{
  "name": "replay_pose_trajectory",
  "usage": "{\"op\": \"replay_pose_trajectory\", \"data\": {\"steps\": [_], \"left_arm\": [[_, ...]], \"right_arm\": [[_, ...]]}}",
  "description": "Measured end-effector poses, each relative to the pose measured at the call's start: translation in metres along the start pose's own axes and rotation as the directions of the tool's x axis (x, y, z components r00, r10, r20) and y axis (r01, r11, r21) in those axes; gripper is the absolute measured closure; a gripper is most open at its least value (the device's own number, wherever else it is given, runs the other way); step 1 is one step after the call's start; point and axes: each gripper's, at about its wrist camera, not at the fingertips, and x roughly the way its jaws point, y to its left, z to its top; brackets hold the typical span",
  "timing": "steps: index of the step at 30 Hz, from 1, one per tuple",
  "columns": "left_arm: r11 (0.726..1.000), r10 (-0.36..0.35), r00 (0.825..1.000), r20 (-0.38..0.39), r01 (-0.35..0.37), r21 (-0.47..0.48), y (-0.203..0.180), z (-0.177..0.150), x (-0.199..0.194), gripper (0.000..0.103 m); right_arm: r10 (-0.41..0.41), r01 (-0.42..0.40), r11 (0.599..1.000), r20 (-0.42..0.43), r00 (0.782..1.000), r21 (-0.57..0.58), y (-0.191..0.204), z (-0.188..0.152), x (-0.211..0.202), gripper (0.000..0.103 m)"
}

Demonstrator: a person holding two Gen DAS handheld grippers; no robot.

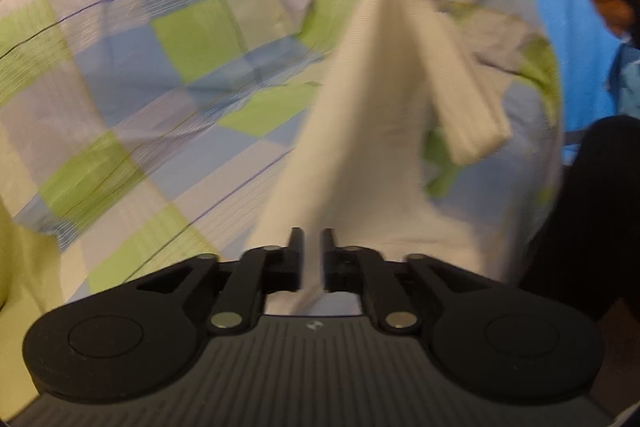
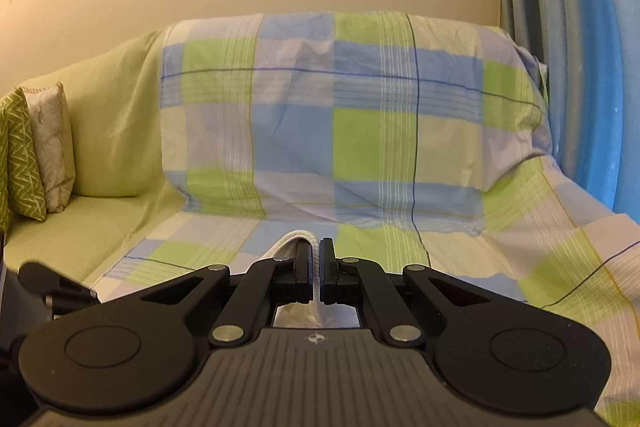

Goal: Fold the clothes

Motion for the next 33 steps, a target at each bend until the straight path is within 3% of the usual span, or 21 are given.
{"op": "replay_pose_trajectory", "data": {"steps": [1, 7, 9, 11, 12, 15, 18, 22, 28, 30, 33], "left_arm": [[0.999, -0.011, 1.0, -0.009, 0.011, 0.031, -0.013, -0.001, 0.006, 0.061], [0.973, -0.071, 0.995, -0.072, 0.085, 0.213, -0.094, -0.01, 0.04, 0.061], [0.968, -0.05, 0.995, -0.087, 0.07, 0.242, -0.103, -0.011, 0.053, 0.066], [0.975, -0.061, 0.994, -0.091, 0.079, 0.207, -0.099, -0.008, 0.058, 0.089], [0.981, -0.07, 0.994, -0.08, 0.084, 0.178, -0.094, -0.006, 0.055, 0.094], [0.992, -0.043, 0.999, 0.004, 0.043, 0.116, -0.074, 0.004, 0.026, 0.097], [1.0, 0.0, 0.992, 0.124, -0.001, 0.008, -0.041, 0.018, -0.025, 0.097], [0.991, 0.108, 0.954, 0.279, -0.08, -0.111, 0.008, 0.048, -0.108, 0.097], [0.965, 0.249, 0.861, 0.444, -0.182, -0.188, 0.057, 0.096, -0.207, 0.097], [0.958, 0.281, 0.834, 0.476, -0.213, -0.192, 0.069, 0.111, -0.224, 0.097], [0.951, 0.309, 0.816, 0.488, -0.255, -0.175, 0.089, 0.133, -0.217, 0.097]], "right_arm": [[0.0, 0.0, 1.0, -0.002, 1.0, -0.002, 0.0, 0.001, 0.0, 0.102], [-0.009, 0.01, 0.999, -0.031, 0.999, 0.035, -0.009, -0.005, 0.004, 0.102], [-0.016, 0.018, 0.998, -0.038, 0.999, 0.053, -0.015, -0.008, 0.005, 0.102], [-0.021, 0.024, 0.997, -0.04, 0.999, 0.069, -0.02, -0.01, 0.003, 0.102], [-0.024, 0.027, 0.997, -0.039, 0.999, 0.074, -0.022, -0.011, 0.0, 0.102], [-0.033, 0.034, 0.996, -0.014, 0.999, 0.08, -0.026, -0.01, -0.014, 0.102], [-0.026, 0.023, 0.995, 0.04, 0.999, 0.094, -0.026, -0.003, -0.04, 0.102], [-0.003, -0.013, 0.993, 0.139, 0.99, 0.12, -0.022, 0.017, -0.079, 0.102], [0.014, -0.081, 0.971, 0.286, 0.958, 0.225, -0.031, 0.059, -0.132, 0.101], [0.029, -0.11, 0.964, 0.313, 0.949, 0.243, -0.038, 0.073, -0.137, 0.101], [0.041, -0.121, 0.966, 0.325, 0.945, 0.229, -0.047, 0.092, -0.123, 0.101]]}}
